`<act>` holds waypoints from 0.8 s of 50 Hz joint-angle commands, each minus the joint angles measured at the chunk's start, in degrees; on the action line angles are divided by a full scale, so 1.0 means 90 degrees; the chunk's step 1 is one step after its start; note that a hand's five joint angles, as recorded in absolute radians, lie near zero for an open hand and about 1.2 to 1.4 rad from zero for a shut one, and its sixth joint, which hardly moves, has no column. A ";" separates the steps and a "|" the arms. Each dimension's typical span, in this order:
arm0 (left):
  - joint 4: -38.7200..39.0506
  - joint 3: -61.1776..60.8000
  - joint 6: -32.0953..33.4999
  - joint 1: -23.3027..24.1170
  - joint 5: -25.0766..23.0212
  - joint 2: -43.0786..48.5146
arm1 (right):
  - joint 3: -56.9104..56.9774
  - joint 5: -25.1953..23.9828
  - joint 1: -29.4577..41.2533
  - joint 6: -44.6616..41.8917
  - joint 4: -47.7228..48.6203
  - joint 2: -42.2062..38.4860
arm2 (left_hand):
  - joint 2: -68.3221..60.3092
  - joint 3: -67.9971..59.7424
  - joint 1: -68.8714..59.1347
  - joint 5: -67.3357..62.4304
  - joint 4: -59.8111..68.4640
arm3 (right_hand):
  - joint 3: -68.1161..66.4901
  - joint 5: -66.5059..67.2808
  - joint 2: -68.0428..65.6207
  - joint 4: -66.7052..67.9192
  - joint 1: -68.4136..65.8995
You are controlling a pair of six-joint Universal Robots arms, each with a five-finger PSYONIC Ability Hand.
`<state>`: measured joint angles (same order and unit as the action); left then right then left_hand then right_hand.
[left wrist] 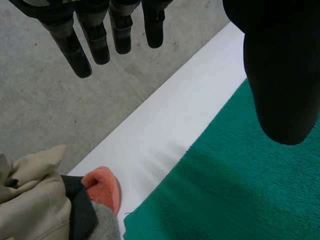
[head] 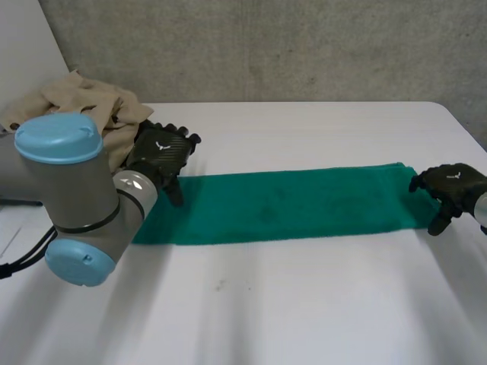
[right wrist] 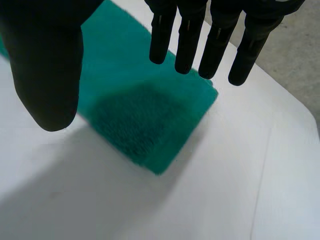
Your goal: Fold the laundry.
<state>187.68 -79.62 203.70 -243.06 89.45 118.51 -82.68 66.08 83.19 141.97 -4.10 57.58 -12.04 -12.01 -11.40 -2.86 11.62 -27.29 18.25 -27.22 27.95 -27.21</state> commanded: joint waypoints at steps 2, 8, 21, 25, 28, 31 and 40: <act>0.0142 -0.0050 0.0013 -0.0005 0.0012 0.0045 | 0.0104 0.0050 0.0015 -0.0120 0.0592 -0.0626 | 0.0227 0.0223 0.0155 0.0317 -0.0180 | -0.0648 0.0542 -0.0656 0.0576 -0.0657; 0.0152 -0.0050 0.0003 0.0005 0.0012 0.0045 | 0.0290 0.0041 -0.0015 -0.0101 0.0777 -0.0812 | 0.0227 0.0223 0.0155 0.0317 -0.0180 | -0.5856 0.5750 -0.5864 0.5784 -0.5865; 0.0142 -0.0352 0.0003 -0.0015 0.0012 -0.0540 | -0.0228 0.0870 -0.1460 -0.1056 0.1461 0.0574 | 0.0227 0.0223 0.0155 0.0317 -0.0180 | -0.5856 0.5750 -0.5864 0.5784 -0.5866; 0.0142 -0.0518 0.0003 -0.0044 0.0002 -0.0745 | -0.0091 0.0958 -0.1499 -0.2062 0.1500 0.0555 | 0.0227 0.0223 0.0155 0.0317 -0.0180 | -0.5856 0.5750 -0.5864 0.5784 -0.5866; 0.0152 -0.0635 0.0003 -0.0064 -0.0008 -0.0853 | -0.0062 0.0930 -0.1083 -0.2327 0.1588 0.0555 | 0.0227 0.0223 0.0155 0.0317 -0.0180 | -0.5856 0.5750 -0.5864 0.5784 -0.5866; 0.0152 -0.0743 0.0003 -0.0074 -0.0008 -0.0902 | -0.0003 0.0832 0.0060 -0.2298 0.1812 0.0565 | 0.0227 0.0223 0.0155 0.0317 -0.0180 | -0.5856 0.5750 -0.5864 0.5784 -0.5866; 0.0152 -0.0870 0.0003 -0.0093 -0.0008 -0.1049 | -0.0296 -0.0037 0.3059 -0.2269 0.3160 0.0546 | 0.0227 0.0223 0.0155 0.0317 -0.0180 | -0.5856 0.5750 -0.5864 0.5784 -0.5866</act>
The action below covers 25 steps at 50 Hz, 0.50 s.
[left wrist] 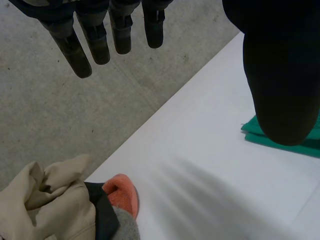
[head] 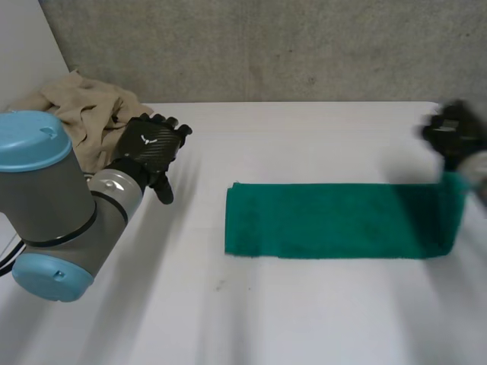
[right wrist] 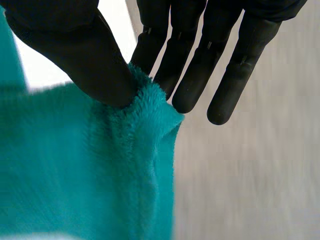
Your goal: Fold the laundry.
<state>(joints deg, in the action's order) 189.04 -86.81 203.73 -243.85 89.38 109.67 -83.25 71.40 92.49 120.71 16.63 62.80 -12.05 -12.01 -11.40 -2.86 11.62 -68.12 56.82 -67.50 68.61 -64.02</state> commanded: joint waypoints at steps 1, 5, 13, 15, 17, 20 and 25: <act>0.0001 -0.0071 0.0000 -0.0005 0.0001 -0.0066 | -0.0300 -0.0822 0.2473 0.0065 0.0877 -0.0122 | 0.0228 0.0223 0.0155 0.0317 -0.0180 | -0.1320 0.1464 -0.1388 0.1265 -0.1775; 0.0001 -0.0091 0.0000 0.0034 0.0010 -0.0057 | -0.0359 -0.1009 0.3432 0.0006 0.0828 -0.0725 | 0.0228 0.0223 0.0155 0.0317 -0.0180 | -0.1320 0.1464 -0.1388 0.1265 -0.1775; 0.0021 -0.0100 0.0000 0.0083 0.0001 -0.0018 | -0.0252 0.0099 0.3679 0.0258 0.0272 -0.1002 | 0.0228 0.0223 0.0155 0.0317 -0.0180 | 0.6458 -0.6314 0.6389 -0.6512 0.6003; 0.0060 -0.0052 0.0000 0.0131 0.0001 0.0002 | -0.0252 0.0502 0.3660 0.0483 0.0291 -0.0934 | 0.0228 0.0223 0.0155 0.0317 -0.0180 | 0.6458 -0.6314 0.6389 -0.6512 0.6003; 0.0079 -0.0022 0.0000 0.0180 0.0001 0.0002 | -0.0301 0.0921 0.3514 0.1008 0.0204 -0.0642 | 0.0228 0.0223 0.0155 0.0317 -0.0180 | 0.6458 -0.6314 0.6389 -0.6512 0.6003; 0.0109 0.0075 0.0000 0.0268 0.0001 0.0012 | -0.0466 0.0943 0.3104 0.1800 0.0057 -0.0221 | 0.0228 0.0223 0.0155 0.0317 -0.0180 | 0.6458 -0.6314 0.6389 -0.6512 0.6003; 0.0148 0.0095 0.0000 0.0375 0.0001 0.0022 | -0.1032 0.0690 0.2284 0.3508 -0.0810 0.0414 | 0.0228 0.0223 0.0155 0.0317 -0.0180 | 0.6458 -0.6314 0.6389 -0.6512 0.6003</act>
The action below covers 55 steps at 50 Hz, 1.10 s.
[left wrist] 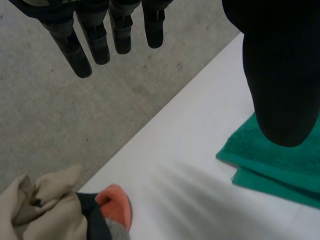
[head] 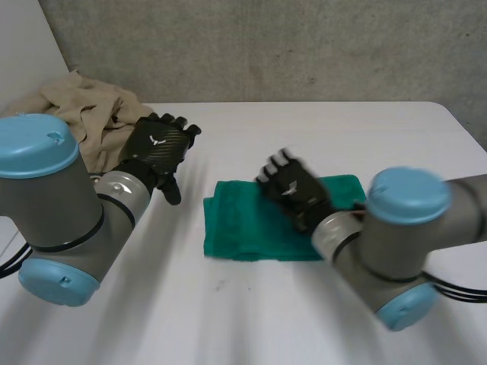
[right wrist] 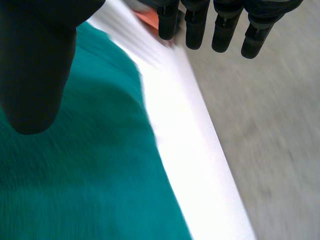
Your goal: Fold the laundry.
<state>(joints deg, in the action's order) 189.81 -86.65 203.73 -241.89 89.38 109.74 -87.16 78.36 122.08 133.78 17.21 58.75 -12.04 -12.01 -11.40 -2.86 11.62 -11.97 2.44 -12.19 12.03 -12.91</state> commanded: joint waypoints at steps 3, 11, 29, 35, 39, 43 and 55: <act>0.0111 0.0067 0.0000 0.0245 0.0000 0.0043 | -0.0822 -0.0133 -0.1366 0.1972 -0.1189 0.0865 | 0.0227 0.0223 0.0155 0.0317 -0.0180 | 0.0218 -0.0271 0.0243 -0.0226 0.0323; 0.0121 0.0047 0.0000 0.0314 0.0000 0.0200 | -0.1174 0.0004 -0.2539 0.0478 -0.1219 0.0328 | 0.0227 0.0223 0.0155 0.0317 -0.0180 | -0.6299 0.6246 -0.6274 0.6291 -0.6194; 0.0121 -0.0040 -0.0029 0.0275 0.0059 -0.0152 | -0.0374 -0.0698 0.0271 0.1337 0.0431 0.0592 | 0.0227 0.0223 0.0155 0.0317 -0.0180 | -0.7559 0.7507 -0.7534 0.7552 -0.7455; 0.0111 0.0076 -0.0604 0.0294 0.0059 -0.0142 | 0.0046 -0.1148 0.0664 0.1336 -0.0164 -0.0375 | 0.0227 0.0223 0.0155 0.0317 -0.0180 | -0.6678 0.6625 -0.6653 0.6670 -0.6573; 0.0111 0.0320 -0.1044 0.0285 0.0059 -0.0064 | 0.0280 -0.1139 0.0537 0.2086 -0.0526 -0.0317 | 0.0227 0.0223 0.0155 0.0317 -0.0180 | 0.0218 -0.0271 0.0243 -0.0226 0.0323; 0.0111 0.0691 -0.1445 0.0333 0.0059 0.0102 | 0.0300 -0.0788 -0.0369 0.3423 -0.0487 -0.0044 | 0.0227 0.0223 0.0155 0.0317 -0.0180 | 0.0218 -0.0271 0.0243 -0.0226 0.0323; -0.0289 0.2136 -0.1758 0.1466 0.0049 0.1741 | 0.0718 -0.0357 -0.1397 0.4774 -0.1910 0.0505 | 0.0222 0.0218 0.0150 0.0312 -0.0175 | 0.0218 -0.0271 0.0243 -0.0226 0.0323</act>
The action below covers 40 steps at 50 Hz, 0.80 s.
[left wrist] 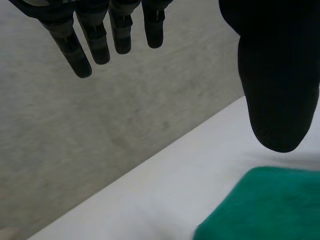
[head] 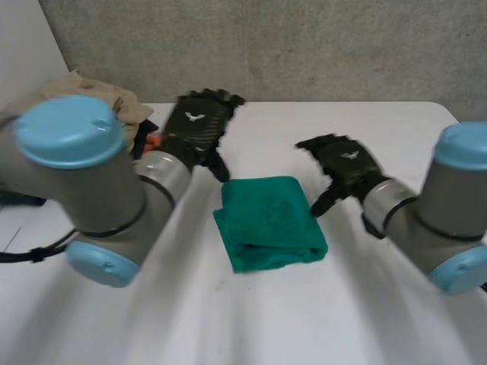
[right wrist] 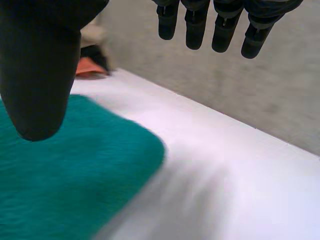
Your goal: Fold the laundry.
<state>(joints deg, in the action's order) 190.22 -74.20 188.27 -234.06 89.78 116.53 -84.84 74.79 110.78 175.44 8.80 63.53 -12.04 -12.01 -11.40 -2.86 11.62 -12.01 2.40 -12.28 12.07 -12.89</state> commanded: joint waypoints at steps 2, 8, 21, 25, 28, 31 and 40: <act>-0.0646 0.0987 -0.0040 0.0684 0.0043 0.1386 | 0.0675 0.0001 -0.0131 0.0145 -0.1163 -0.0261 | 0.0203 0.0199 0.0132 0.0294 -0.0156 | 0.0223 -0.0267 0.0253 -0.0230 0.0321; -0.1350 0.1389 -0.0011 0.0723 0.0589 0.2052 | 0.1524 -0.0193 -0.0024 0.0145 -0.1787 -0.1120 | 0.0203 0.0199 0.0132 0.0294 -0.0156 | 0.0223 -0.0267 0.0253 -0.0230 0.0321; -0.1936 0.1321 0.0643 0.0499 0.1079 0.2306 | 0.1995 -0.0078 0.0309 -0.1045 -0.2072 -0.1991 | 0.0222 0.0218 0.0150 0.0312 -0.0174 | 0.0223 -0.0267 0.0253 -0.0230 0.0321; -0.2093 0.1253 0.0644 0.0518 0.1001 0.2229 | 0.1956 0.0342 0.0338 -0.1514 -0.2082 -0.1864 | 0.0227 0.0223 0.0155 0.0317 -0.0180 | 0.0223 -0.0267 0.0253 -0.0230 0.0321; -0.2093 0.1282 0.0625 0.0538 0.0981 0.1995 | 0.1800 0.0596 0.0387 -0.1564 -0.2004 -0.1523 | 0.0227 0.0223 0.0155 0.0317 -0.0180 | 0.0223 -0.0267 0.0253 -0.0230 0.0321; -0.2083 0.1292 0.0624 0.0548 0.0942 0.1556 | 0.1382 0.0801 0.0329 -0.1486 -0.1761 -0.1017 | 0.0227 0.0223 0.0155 0.0317 -0.0180 | 0.0223 -0.0267 0.0253 -0.0230 0.0321; -0.1790 0.1486 0.0634 0.0353 -0.0919 0.0510 | -0.0523 0.0978 0.0289 -0.0667 -0.0725 0.0225 | 0.0227 0.0223 0.0155 0.0317 -0.0180 | 0.0223 -0.0267 0.0253 -0.0230 0.0321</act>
<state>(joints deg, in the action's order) 172.59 -62.11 193.92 -229.50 93.32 125.83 -79.03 83.39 113.59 163.91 -2.38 58.89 -12.04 -12.01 -11.40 -2.76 11.62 -12.01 2.44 -12.28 12.08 -12.89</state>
